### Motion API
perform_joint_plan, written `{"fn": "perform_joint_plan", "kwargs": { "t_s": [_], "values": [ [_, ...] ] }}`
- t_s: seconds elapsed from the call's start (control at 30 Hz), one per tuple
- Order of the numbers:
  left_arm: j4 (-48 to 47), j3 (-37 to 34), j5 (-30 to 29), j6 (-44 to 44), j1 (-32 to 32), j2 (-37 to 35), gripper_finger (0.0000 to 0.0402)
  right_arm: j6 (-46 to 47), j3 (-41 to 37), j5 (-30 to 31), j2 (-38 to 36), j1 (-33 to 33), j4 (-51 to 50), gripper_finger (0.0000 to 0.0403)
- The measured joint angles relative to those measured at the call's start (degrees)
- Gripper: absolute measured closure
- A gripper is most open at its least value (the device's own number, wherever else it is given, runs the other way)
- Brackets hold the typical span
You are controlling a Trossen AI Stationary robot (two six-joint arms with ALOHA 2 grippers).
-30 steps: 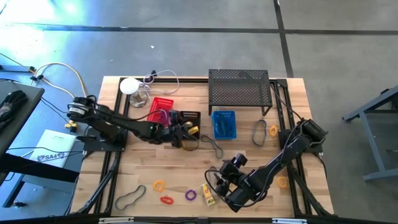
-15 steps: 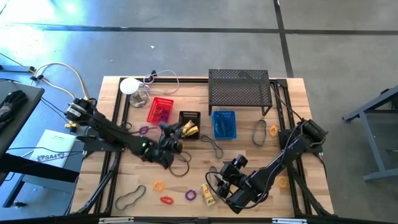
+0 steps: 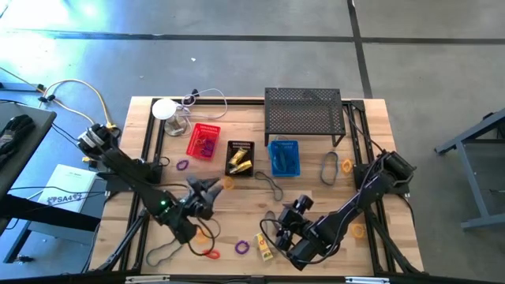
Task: Pick & Place Office Desk Supplies
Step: Put the bottom left yellow wrist coil keychain into the orange bin
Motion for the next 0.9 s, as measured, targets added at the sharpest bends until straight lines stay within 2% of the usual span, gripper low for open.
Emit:
{"fn": "perform_joint_plan", "kwargs": {
  "t_s": [0.13, 0.2, 0.37, 0.43, 0.53, 0.9],
  "values": [
    [-9.8, 0.0, 26.0, -15.3, -0.4, -3.5, 0.0202, -2.2, 0.0, 0.1, 0.0, -1.0, -0.1, 0.0096],
    [-12.6, 0.0, 36.2, -20.2, -0.3, -4.9, 0.0202, -3.4, 0.0, 0.1, 0.0, -1.6, -0.1, 0.0096],
    [-14.5, 0.0, 55.5, -30.2, -0.9, -7.1, 0.0202, -5.9, 0.0, 0.3, 0.0, -3.5, -0.1, 0.0096],
    [-14.6, 0.0, 61.4, -32.7, -1.3, -7.0, 0.0202, -6.1, 0.0, 0.2, 0.0, -4.1, -0.1, 0.0096],
    [-14.4, 0.0, 64.7, -35.9, -2.0, -6.6, 0.0202, -6.1, 0.0, 0.2, 0.0, -4.8, -0.1, 0.0096],
    [-14.6, 0.0, 59.4, -38.2, -3.2, -0.5, 0.0202, -7.8, 0.0, 0.0, 0.0, -5.1, 0.7, 0.0096]
  ]
}}
